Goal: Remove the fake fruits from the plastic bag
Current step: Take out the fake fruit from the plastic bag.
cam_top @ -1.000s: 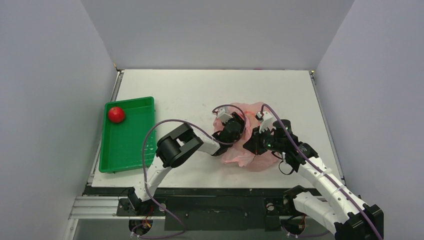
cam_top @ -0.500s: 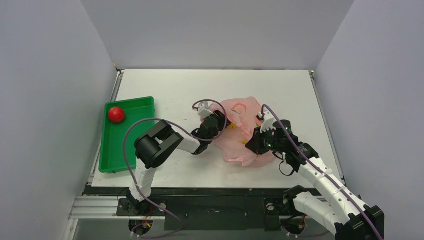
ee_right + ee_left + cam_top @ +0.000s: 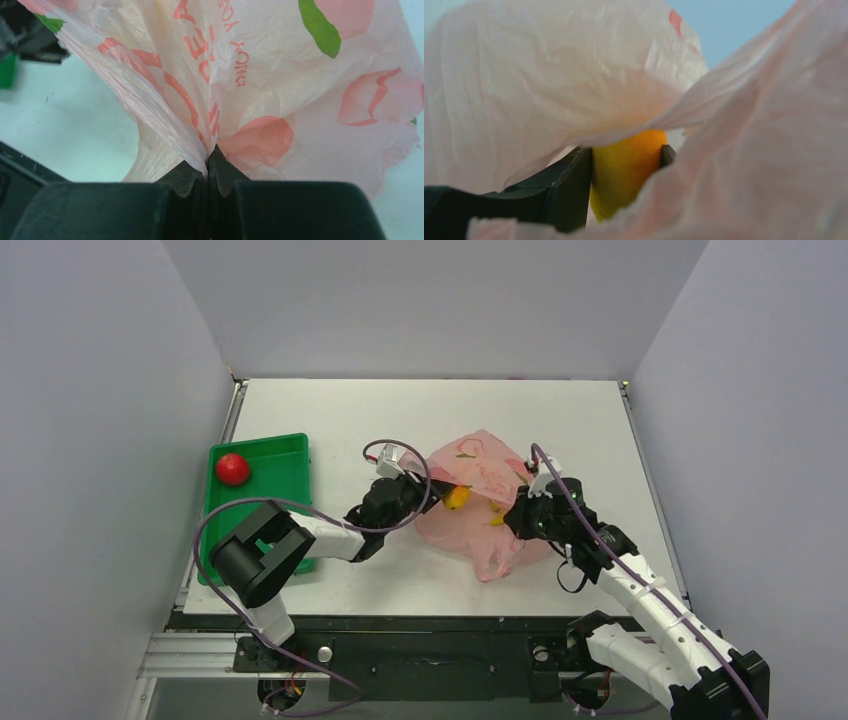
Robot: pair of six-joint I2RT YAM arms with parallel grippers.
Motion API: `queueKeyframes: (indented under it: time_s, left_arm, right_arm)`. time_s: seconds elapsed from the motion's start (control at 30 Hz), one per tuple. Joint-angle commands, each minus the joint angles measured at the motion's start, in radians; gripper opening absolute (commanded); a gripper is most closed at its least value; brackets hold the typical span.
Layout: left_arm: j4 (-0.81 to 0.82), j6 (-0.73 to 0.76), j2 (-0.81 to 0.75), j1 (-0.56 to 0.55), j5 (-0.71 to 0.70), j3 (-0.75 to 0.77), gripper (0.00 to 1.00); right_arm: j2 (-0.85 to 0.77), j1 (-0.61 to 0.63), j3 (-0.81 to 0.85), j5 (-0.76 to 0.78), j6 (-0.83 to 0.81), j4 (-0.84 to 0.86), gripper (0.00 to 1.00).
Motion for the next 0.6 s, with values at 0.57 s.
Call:
queueKeyframes:
  time_s: [0.57]
  left_arm:
    - [-0.366,0.208,-0.315,-0.110,0.532,-0.023,0.00]
  right_arm:
    - [0.091,-0.029,0.043,0.422,0.069,0.287,0.00]
